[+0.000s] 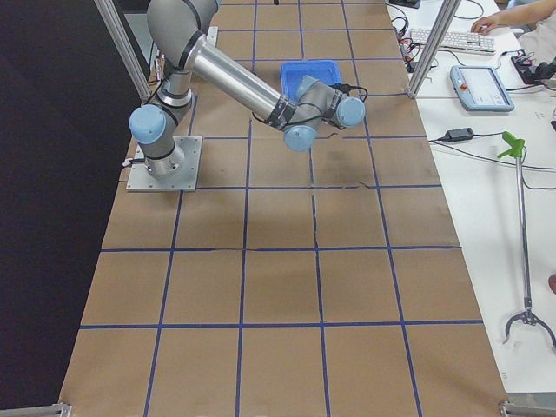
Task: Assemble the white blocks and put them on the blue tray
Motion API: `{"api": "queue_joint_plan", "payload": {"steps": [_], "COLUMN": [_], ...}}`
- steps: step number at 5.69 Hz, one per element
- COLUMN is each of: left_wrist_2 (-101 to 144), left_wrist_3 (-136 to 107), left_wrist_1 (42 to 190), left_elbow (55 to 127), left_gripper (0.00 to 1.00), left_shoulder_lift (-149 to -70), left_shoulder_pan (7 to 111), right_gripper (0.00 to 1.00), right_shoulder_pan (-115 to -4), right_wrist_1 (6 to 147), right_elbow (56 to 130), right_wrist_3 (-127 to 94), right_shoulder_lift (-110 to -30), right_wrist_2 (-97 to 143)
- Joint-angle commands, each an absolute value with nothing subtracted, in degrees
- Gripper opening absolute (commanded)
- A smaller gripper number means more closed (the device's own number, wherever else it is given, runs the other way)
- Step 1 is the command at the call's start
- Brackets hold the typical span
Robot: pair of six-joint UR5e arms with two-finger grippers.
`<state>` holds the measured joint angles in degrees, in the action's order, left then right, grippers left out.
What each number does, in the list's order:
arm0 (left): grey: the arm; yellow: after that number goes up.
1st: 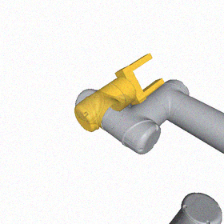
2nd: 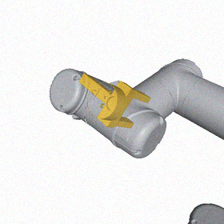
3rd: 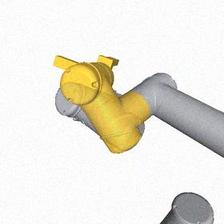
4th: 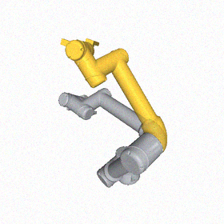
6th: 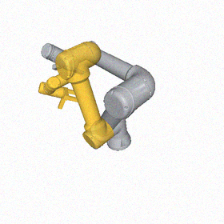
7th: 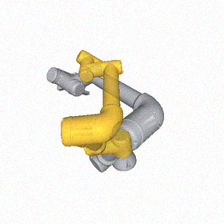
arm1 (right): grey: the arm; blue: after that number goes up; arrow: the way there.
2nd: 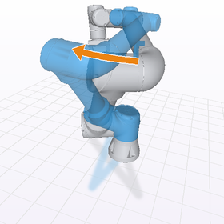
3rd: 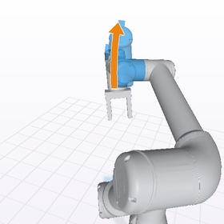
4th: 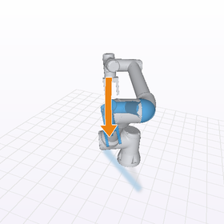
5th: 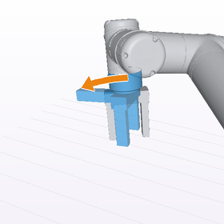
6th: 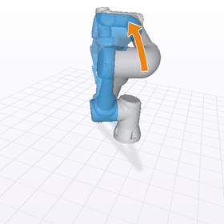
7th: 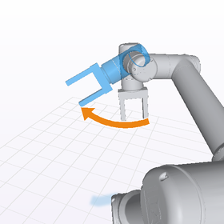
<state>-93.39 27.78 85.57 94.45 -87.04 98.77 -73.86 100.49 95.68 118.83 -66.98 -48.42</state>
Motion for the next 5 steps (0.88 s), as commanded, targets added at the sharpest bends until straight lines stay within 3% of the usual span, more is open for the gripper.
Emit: {"api": "queue_joint_plan", "payload": {"steps": [1, 3, 5], "left_wrist_2": [-92.7, -93.1, -92.7], "left_wrist_3": [8.0, -3.9, -4.1], "left_wrist_1": [86.3, 90.9, 90.3], "left_elbow": [92.8, 88.3, 87.8], "left_gripper": [0.99, 0.99, 0.99], "left_shoulder_lift": [-87.9, -89.5, -90.4], "left_shoulder_pan": [92.2, 90.9, 90.9], "right_gripper": [0.27, 0.27, 0.27], "right_shoulder_pan": [-81.8, -90.4, -93.8], "right_wrist_1": [110.7, 136.8, 148.3], "right_elbow": [100.0, 106.2, 107.8], "right_wrist_3": [106.5, 83.2, 80.6], "right_shoulder_lift": [-68.0, -66.5, -59.1], "right_wrist_2": [-44.4, -44.6, -44.6]}}
